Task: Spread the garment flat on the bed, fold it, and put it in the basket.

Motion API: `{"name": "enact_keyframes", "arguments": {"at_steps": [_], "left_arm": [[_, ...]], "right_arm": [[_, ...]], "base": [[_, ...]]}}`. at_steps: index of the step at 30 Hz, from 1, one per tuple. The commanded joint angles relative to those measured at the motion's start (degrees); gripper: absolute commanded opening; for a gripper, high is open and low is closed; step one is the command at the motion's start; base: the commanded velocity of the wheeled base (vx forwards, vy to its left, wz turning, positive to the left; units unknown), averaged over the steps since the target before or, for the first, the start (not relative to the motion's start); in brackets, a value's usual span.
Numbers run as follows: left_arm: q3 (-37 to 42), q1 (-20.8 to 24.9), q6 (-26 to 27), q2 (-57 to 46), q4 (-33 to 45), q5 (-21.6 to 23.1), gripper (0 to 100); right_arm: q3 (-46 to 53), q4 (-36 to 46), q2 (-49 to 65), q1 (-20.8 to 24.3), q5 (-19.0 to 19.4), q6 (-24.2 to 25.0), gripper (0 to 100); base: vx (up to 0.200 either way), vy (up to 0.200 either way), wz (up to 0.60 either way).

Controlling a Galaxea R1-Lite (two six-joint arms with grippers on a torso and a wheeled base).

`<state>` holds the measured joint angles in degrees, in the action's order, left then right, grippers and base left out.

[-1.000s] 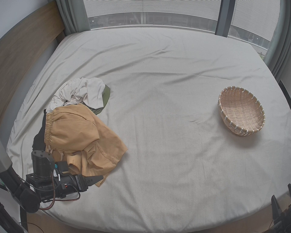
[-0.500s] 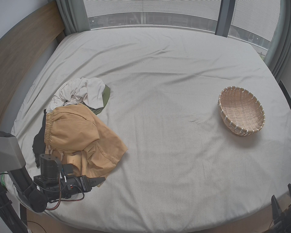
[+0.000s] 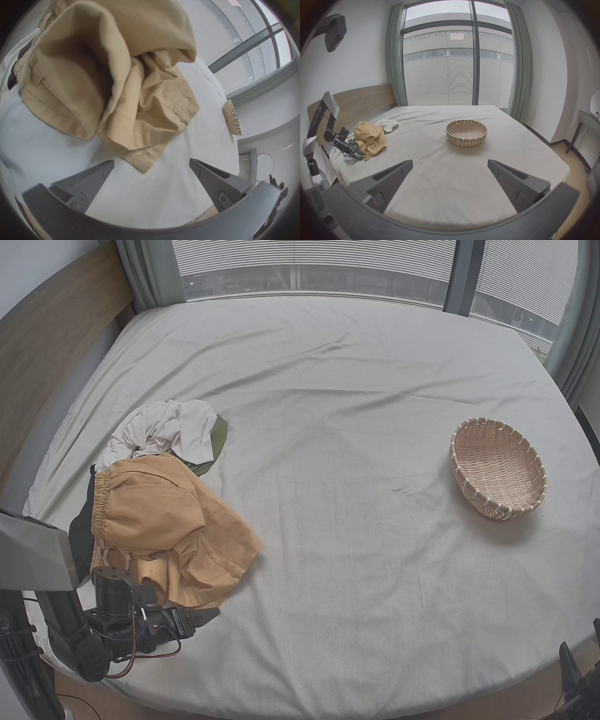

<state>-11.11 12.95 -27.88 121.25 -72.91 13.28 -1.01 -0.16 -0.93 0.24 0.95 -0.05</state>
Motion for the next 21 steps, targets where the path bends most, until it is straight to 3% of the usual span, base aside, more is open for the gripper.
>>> {"name": "enact_keyframes", "arguments": {"at_steps": [1,21], "left_arm": [[-0.85,-0.03,-0.07,1.62,-0.13,0.00,100],[-3.57,0.24,-1.83,4.17,-3.64,-0.36,100]], "right_arm": [[1.01,-0.02,0.93,0.02,0.02,-0.04,100],[1.01,-0.02,0.93,0.11,0.02,-0.04,100]], "base": [[0.000,0.000,0.00],[0.000,0.000,0.00]]}}
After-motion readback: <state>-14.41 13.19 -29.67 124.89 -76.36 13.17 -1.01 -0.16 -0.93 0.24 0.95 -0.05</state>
